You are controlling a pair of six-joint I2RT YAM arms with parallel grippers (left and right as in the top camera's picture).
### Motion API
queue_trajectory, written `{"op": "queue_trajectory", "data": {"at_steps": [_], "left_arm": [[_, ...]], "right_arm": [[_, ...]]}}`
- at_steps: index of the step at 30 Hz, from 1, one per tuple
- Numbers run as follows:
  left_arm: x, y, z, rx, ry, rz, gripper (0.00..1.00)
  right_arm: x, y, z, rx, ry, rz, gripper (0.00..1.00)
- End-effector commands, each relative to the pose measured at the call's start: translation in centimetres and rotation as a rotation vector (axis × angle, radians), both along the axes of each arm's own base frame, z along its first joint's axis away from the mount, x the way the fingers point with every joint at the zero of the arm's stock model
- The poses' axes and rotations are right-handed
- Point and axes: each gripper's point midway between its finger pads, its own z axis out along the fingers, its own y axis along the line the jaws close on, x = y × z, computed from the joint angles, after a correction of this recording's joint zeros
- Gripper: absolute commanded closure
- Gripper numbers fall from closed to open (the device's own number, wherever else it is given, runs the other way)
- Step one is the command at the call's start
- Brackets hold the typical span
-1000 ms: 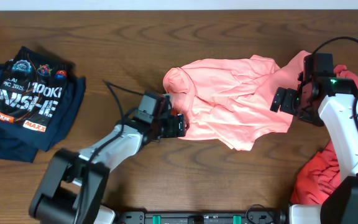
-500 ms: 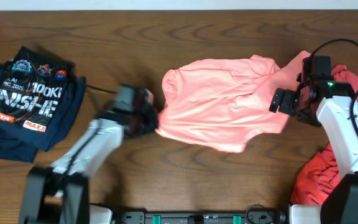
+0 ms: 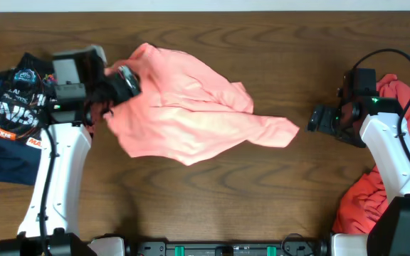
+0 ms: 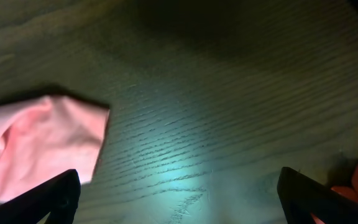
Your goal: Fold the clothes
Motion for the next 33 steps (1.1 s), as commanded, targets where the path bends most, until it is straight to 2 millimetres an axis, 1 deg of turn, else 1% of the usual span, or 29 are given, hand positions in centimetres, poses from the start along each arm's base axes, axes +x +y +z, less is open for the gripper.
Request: {"op": "queue_trajectory", "data": {"at_steps": [1,4,7,8,11,13,16,19,23,24,25,27,28,30,31,32,33], "left_arm": [[-2.8,-1.2,-3.4,0.006,0.16,-0.044,0.02],[-5.9,-2.4,-6.1,0.001,0.33,-0.074,0.02],[-8.7,-3.6,-8.3,-0.023,0.5,-0.054,0.02],[-9.5,-4.3,-8.9,-0.039,0.543,-0.053,0.02],[-11.4,-7.0,-10.6,-0.104,0.651,-0.083,0.02],[-12.1,-8.3,-11.7,-0.107,0.691,-0.088,0.02],[-12.3,-10.1,-13.2,-0.105,0.718,-0.082,0.02],[-12.0,-12.0,-14.7,-0.108,0.713,-0.08,0.02],[-11.2,-13.5,-16.4,-0.11,0.69,-0.088,0.02],[-11.0,-13.8,-16.7,-0.109,0.688,-0.095,0.01],[-11.0,-13.9,-17.1,-0.107,0.691,-0.098,0.04],[-11.2,-13.7,-17.6,-0.093,0.702,-0.094,0.21],[-11.2,-13.5,-17.7,-0.08,0.702,-0.09,0.35],[-10.9,-12.9,-17.8,-0.047,0.684,-0.094,0.57],[-10.7,-12.7,-17.8,-0.038,0.675,-0.101,0.73],[-10.5,-12.4,-17.8,-0.034,0.666,-0.112,0.91],[-10.3,-12.1,-17.7,-0.033,0.661,-0.119,0.94]], "right_arm": [[-0.2,-0.3,-0.3,0.005,0.009,-0.017,0.02],[-0.3,-0.3,-0.3,0.006,0.013,-0.017,0.01],[-0.3,-0.3,-0.3,0.005,0.012,-0.017,0.01],[-0.3,-0.3,-0.3,0.005,0.012,-0.017,0.01],[-0.3,-0.3,-0.3,0.006,0.012,-0.017,0.01],[-0.3,-0.3,-0.3,0.006,0.013,-0.017,0.01],[-0.3,-0.3,-0.3,0.006,0.013,-0.017,0.01],[-0.4,-0.3,-0.3,0.006,0.015,-0.017,0.01],[-0.5,-0.3,-0.3,0.006,0.02,-0.017,0.01],[-0.5,-0.2,-0.3,0.008,0.02,-0.016,0.01],[-0.5,0.0,-0.3,0.019,0.019,-0.013,0.01],[-0.4,0.9,-0.3,0.066,0.015,0.031,0.01],[-0.3,1.6,-0.3,0.099,0.009,0.061,0.01],[-0.2,2.3,-0.2,0.139,0.004,0.079,0.01],[-0.2,2.7,-0.1,0.156,0.002,0.084,0.01],[-0.2,3.0,-0.1,0.173,-0.001,0.091,0.01],[-0.1,3.4,-0.1,0.187,-0.004,0.097,0.01]]}}
